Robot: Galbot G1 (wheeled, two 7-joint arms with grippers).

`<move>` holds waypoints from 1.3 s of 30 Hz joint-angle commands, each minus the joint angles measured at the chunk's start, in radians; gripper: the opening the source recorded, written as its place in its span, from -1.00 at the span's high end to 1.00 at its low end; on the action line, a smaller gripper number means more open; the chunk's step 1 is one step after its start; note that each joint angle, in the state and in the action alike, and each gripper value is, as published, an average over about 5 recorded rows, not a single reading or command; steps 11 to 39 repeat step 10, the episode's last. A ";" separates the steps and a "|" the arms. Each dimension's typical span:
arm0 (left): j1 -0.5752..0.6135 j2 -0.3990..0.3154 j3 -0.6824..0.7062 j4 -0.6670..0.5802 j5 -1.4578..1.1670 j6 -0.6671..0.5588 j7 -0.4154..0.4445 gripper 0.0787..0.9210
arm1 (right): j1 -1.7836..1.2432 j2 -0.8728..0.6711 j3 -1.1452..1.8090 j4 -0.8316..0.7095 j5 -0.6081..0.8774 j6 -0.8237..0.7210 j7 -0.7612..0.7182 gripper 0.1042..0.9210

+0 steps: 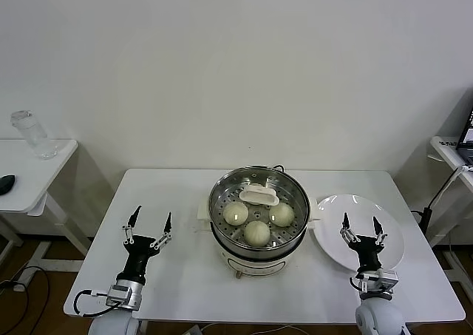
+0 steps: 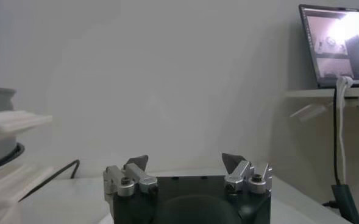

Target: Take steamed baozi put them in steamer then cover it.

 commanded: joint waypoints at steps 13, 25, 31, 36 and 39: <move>0.027 -0.012 -0.017 0.016 -0.020 -0.039 0.007 -0.77 | 0.001 0.004 -0.026 0.003 0.020 -0.003 -0.009 -0.76; 0.027 -0.012 -0.017 0.016 -0.020 -0.039 0.007 -0.77 | 0.001 0.004 -0.026 0.003 0.020 -0.003 -0.009 -0.76; 0.027 -0.012 -0.017 0.016 -0.020 -0.039 0.007 -0.77 | 0.001 0.004 -0.026 0.003 0.020 -0.003 -0.009 -0.76; 0.027 -0.012 -0.017 0.016 -0.020 -0.039 0.007 -0.77 | 0.001 0.004 -0.026 0.003 0.020 -0.003 -0.009 -0.76; 0.027 -0.012 -0.017 0.016 -0.020 -0.039 0.007 -0.77 | 0.001 0.004 -0.026 0.003 0.020 -0.003 -0.009 -0.76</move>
